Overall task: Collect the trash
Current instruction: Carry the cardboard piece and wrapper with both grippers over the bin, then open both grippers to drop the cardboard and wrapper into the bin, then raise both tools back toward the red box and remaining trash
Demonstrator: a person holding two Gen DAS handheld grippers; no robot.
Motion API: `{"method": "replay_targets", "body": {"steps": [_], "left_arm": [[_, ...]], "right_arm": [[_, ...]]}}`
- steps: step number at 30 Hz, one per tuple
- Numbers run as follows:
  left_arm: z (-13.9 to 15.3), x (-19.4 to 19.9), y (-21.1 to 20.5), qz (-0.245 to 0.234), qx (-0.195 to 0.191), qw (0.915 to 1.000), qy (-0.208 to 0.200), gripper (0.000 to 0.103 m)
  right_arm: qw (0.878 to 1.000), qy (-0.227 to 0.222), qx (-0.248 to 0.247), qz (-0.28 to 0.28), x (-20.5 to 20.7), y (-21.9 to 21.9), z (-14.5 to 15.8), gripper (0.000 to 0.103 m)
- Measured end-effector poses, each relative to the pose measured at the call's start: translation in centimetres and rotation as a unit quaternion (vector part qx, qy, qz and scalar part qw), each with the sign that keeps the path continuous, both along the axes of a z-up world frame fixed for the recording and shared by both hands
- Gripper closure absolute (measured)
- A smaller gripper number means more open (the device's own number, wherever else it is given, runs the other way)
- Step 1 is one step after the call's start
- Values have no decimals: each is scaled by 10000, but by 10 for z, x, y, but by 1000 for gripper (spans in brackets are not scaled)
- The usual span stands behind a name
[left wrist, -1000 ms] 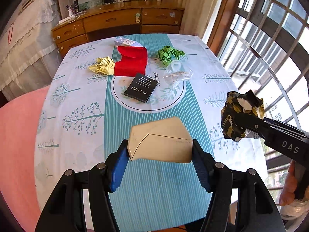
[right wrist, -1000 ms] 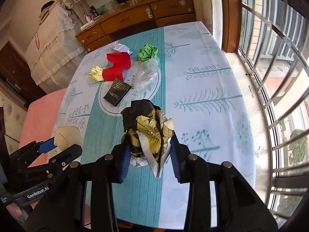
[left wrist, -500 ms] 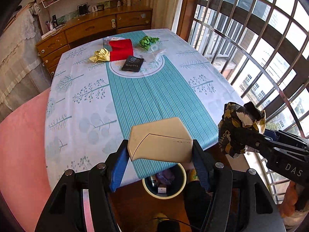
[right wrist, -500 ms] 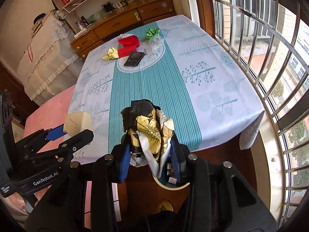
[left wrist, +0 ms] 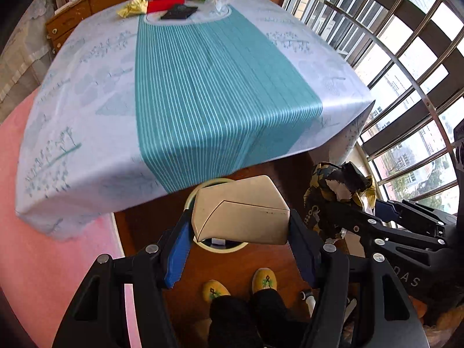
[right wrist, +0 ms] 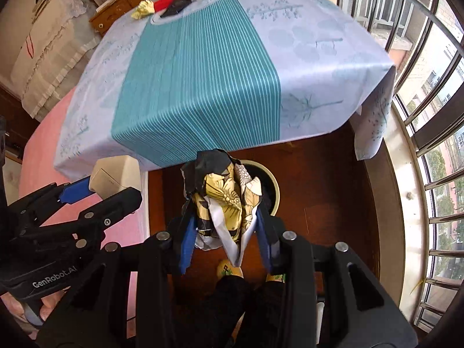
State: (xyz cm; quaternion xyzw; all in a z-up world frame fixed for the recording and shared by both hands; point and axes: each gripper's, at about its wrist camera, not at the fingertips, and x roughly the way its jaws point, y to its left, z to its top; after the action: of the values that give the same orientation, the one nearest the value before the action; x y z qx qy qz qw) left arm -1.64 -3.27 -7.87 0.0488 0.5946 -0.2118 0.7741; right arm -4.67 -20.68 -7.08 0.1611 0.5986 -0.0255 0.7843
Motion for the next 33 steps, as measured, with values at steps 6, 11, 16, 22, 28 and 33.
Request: {"method": "replay_targets", "body": {"steps": [6, 11, 16, 22, 28, 33], "left_arm": [[-124, -4, -7, 171, -111, 9992, 344, 40], [-227, 2, -6, 164, -48, 9989, 431, 40], [-304, 11, -4, -22, -56, 9992, 399, 40], [-362, 21, 1, -213, -35, 9986, 485, 16], [-385, 29, 22, -42, -53, 9989, 471, 9], [-384, 20, 33, 88, -62, 9990, 425, 9]], "right_arm": [[9993, 214, 294, 114, -10, -18, -124, 69], [9983, 252, 362, 388, -3, -27, -223, 69], [9953, 170, 413, 855, 11, -21, -297, 65], [9898, 179, 622, 1268, 31, -18, -357, 36], [9879, 197, 493, 1456, 33, -14, -381, 31], [9888, 169, 513, 1391, 32, -11, -377, 31]]}}
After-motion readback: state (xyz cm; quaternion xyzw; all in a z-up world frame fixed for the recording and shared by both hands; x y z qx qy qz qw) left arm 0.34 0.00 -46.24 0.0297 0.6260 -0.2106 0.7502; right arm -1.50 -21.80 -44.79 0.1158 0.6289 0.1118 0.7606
